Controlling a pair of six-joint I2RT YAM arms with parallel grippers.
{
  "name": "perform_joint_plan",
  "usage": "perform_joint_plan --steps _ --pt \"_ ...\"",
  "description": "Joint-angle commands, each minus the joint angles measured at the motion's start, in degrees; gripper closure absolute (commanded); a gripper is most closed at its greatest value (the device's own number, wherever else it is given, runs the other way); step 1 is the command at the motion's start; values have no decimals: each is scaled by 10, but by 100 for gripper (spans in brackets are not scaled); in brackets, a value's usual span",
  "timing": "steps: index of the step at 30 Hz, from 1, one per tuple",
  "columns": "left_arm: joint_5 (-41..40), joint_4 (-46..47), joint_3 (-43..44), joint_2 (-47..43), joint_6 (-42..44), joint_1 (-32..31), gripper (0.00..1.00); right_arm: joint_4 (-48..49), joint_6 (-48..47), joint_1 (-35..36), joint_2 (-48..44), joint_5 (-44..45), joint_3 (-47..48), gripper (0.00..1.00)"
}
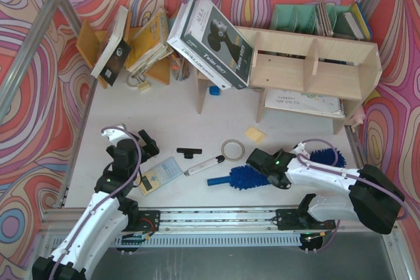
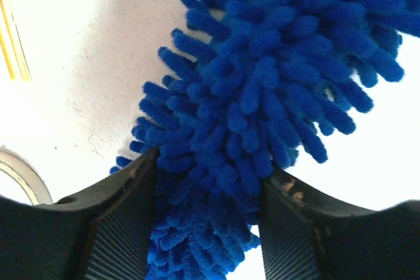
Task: Dust the bookshelf with a duster
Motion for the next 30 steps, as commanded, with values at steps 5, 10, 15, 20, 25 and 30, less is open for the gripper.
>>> perform_joint_plan --steps 5,10,15,20,25,30 --pt "4 14 7 4 7 -3 2 -13 45 -3 -26 8 -27 65" --pt "10 8 11 5 -5 -2 2 -39 53 -3 -73 28 -23 75" --pt "61 -14 52 18 -34 -16 2 -39 27 -3 -109 46 -18 83" --pt "28 -68 159 77 -17 -121 2 -53 19 -3 -123 54 -5 86" --pt "-12 -122 250 155 19 -266 2 -66 28 -3 -156 53 -6 90" --pt "-30 -164 324 260 44 -398 2 -78 38 -3 -216 61 -17 92"
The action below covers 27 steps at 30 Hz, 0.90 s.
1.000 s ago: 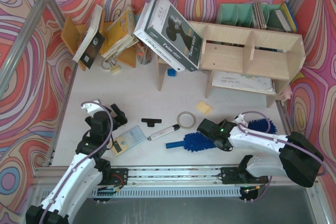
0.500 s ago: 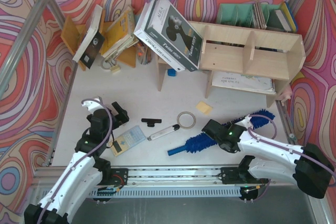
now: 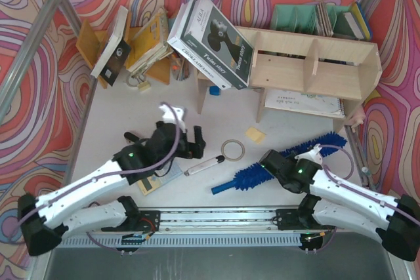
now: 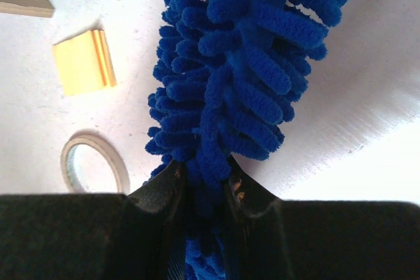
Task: Dust the bookshelf with a duster
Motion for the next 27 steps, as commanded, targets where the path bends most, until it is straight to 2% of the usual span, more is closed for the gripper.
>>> perform_joint_plan --steps 1,6,11,15,18,21,27 --pt "-25 -66 47 80 37 -85 2 -37 13 -2 -50 39 1 93" --pt "-27 -83 105 173 66 -157 2 -59 22 -3 -84 45 4 94" --pt "-10 -84 143 225 96 -194 2 -71 27 -3 -99 50 7 94" --pt "0 -46 129 226 105 -210 2 -79 29 -3 -107 56 12 94" --pt "-34 27 79 212 124 -227 2 -79 29 -3 -112 64 17 94" --pt "-16 80 36 194 151 -232 2 -75 29 -3 -111 65 22 94" --pt "-4 10 67 207 130 -233 2 -71 30 -3 -108 65 27 94"
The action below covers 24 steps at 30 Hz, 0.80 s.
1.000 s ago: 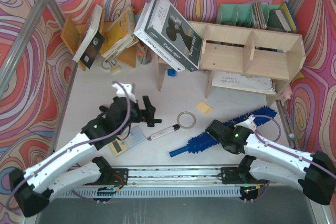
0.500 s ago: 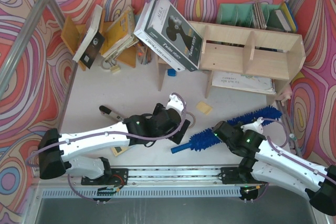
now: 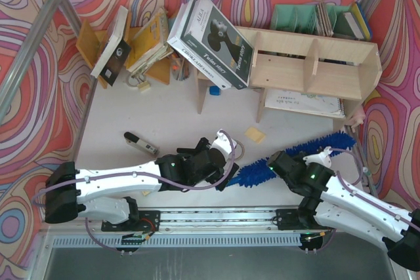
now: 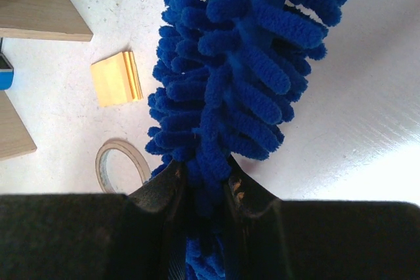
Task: Dust the bookshelf with a duster
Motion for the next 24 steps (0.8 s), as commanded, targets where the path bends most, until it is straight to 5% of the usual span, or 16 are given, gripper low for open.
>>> perform_joint_plan --steps 1,21,24 --pt "5 -23 23 1 0 -2 2 -10 12 -3 -2 35 22 94" --pt "-263 -173 98 47 -141 -5 2 11 2 -3 23 36 30 93" --pt "-226 -186 118 62 -88 -5 2 13 2 -3 25 35 29 93"
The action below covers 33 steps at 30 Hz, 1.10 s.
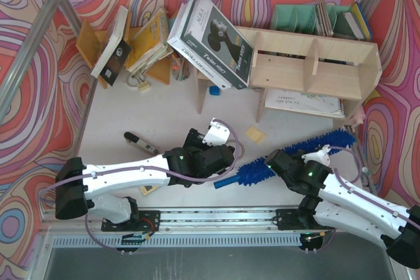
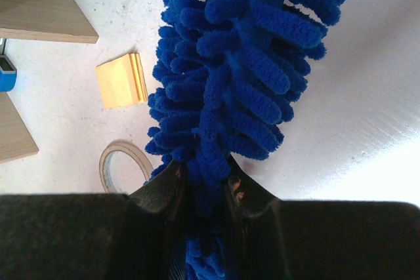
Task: Dust the bookshelf with a duster
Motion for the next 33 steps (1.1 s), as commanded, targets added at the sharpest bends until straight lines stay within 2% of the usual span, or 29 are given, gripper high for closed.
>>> perform_joint_plan --steps 1,6,12,25,33 --pt "30 -39 22 15 39 -4 2 8 3 -4 2 27 14 93" --pt "108 24 -16 -34 54 -3 2 8 2 -3 3 28 16 93" --pt "137 19 -5 -43 71 -32 2 9 1 -3 -1 31 19 93" --pt "227 14 16 61 98 -51 2 30 -19 -4 -15 31 29 94" --pt "190 3 36 132 94 -51 2 41 -34 -4 -23 27 28 94"
